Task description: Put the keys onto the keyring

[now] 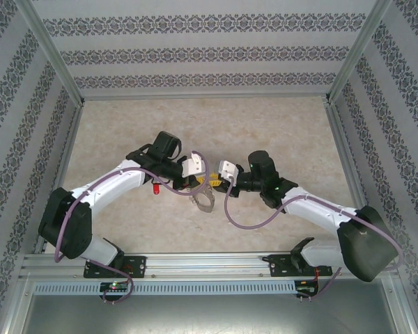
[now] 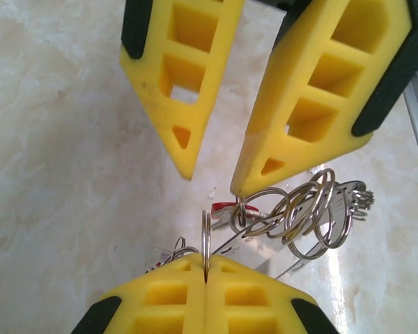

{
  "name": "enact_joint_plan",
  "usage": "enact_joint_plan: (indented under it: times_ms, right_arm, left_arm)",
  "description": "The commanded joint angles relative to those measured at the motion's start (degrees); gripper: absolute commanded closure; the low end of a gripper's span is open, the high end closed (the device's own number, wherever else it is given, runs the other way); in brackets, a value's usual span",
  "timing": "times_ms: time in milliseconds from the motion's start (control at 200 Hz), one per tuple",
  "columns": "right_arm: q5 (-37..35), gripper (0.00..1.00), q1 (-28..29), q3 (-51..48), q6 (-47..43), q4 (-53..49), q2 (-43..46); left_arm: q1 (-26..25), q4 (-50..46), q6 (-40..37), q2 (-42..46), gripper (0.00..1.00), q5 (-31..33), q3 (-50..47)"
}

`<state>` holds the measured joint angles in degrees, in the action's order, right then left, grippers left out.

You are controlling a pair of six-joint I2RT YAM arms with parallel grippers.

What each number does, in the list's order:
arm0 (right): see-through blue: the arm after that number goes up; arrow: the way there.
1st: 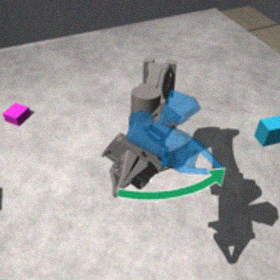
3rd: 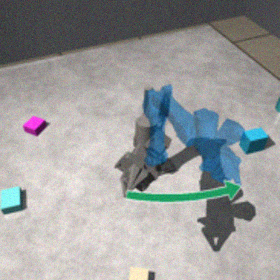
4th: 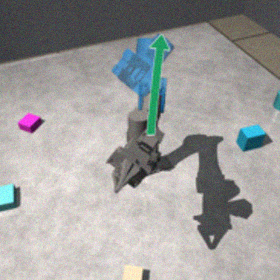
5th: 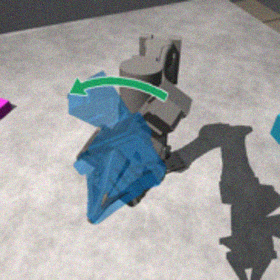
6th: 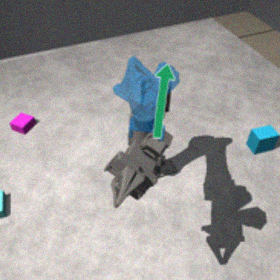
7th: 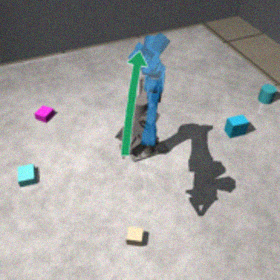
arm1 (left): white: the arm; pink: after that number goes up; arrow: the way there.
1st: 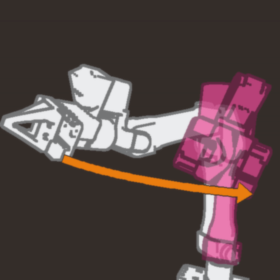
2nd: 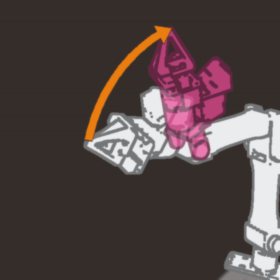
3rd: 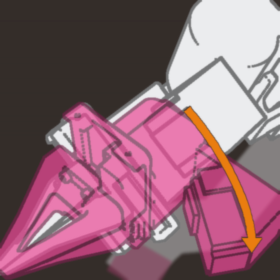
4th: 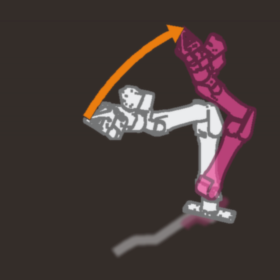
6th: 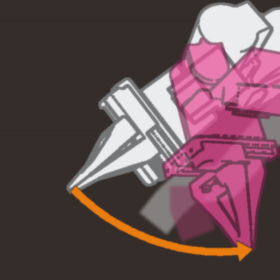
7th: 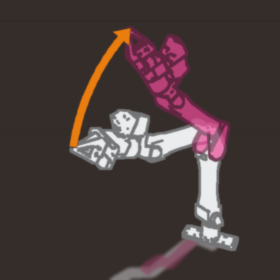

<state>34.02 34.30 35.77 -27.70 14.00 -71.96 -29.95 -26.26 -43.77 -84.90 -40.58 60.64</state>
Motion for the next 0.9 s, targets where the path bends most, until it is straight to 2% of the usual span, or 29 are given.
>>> enact_joint_plan:
  times_ms: [0,105,255,370,450,540,595,669,764,839,894]
  right_arm:
    - [-2.6,0.77,0.4,3.9,-4.5,-8.6,2.4]
    - [-2.3,0.76,-0.1,4.5,-1.0,-8.3,3.6]
    - [5.4,0.68,-1.6,5.0,8.2,-6.3,3.6]
    - [5.7,0.61,-0.8,5.1,17.2,-3.9,2.5]
    - [5.4,0.59,1.0,4.9,19.0,-3.5,1.5]
    - [4.3,0.49,2.7,4.7,19.5,-2.7,0.0]
    - [3.1,0.50,3.5,5.4,18.6,-4.1,-1.5]
    - [-3.0,0.50,3.8,5.2,18.4,-3.7,-3.4]
    - [-4.4,0.50,4.0,5.1,16.2,-3.9,-4.4]
    - [-4.2,0.63,4.3,5.1,15.0,-3.8,-5.3]
    - [-5.4,0.66,5.0,4.7,14.1,-3.7,-5.5]
  left_arm:
    - [-0.6,-6.5,-1.7,2.1,1.00,3.4,3.6]
    - [-0.8,-10.0,0.3,1.2,1.00,5.3,5.2]
    - [-0.9,-14.3,3.6,-0.4,1.00,6.5,7.6]
    - [-0.9,-13.3,6.6,-0.5,1.00,6.1,8.3]
    - [-1.0,-11.9,8.2,-0.4,1.00,5.4,8.2]
    - [-1.1,-11.6,9.2,-0.6,1.00,5.2,8.6]
    - [-1.2,-11.7,9.2,-0.4,1.00,5.0,8.8]
    - [-1.2,-11.9,9.3,0.1,1.00,4.5,8.8]
    - [-1.2,-12.1,9.8,0.8,1.00,4.4,8.9]
    - [-1.2,-11.9,11.0,1.1,1.00,4.6,8.9]
    - [-1.2,-11.1,12.5,1.4,1.00,5.0,8.7]
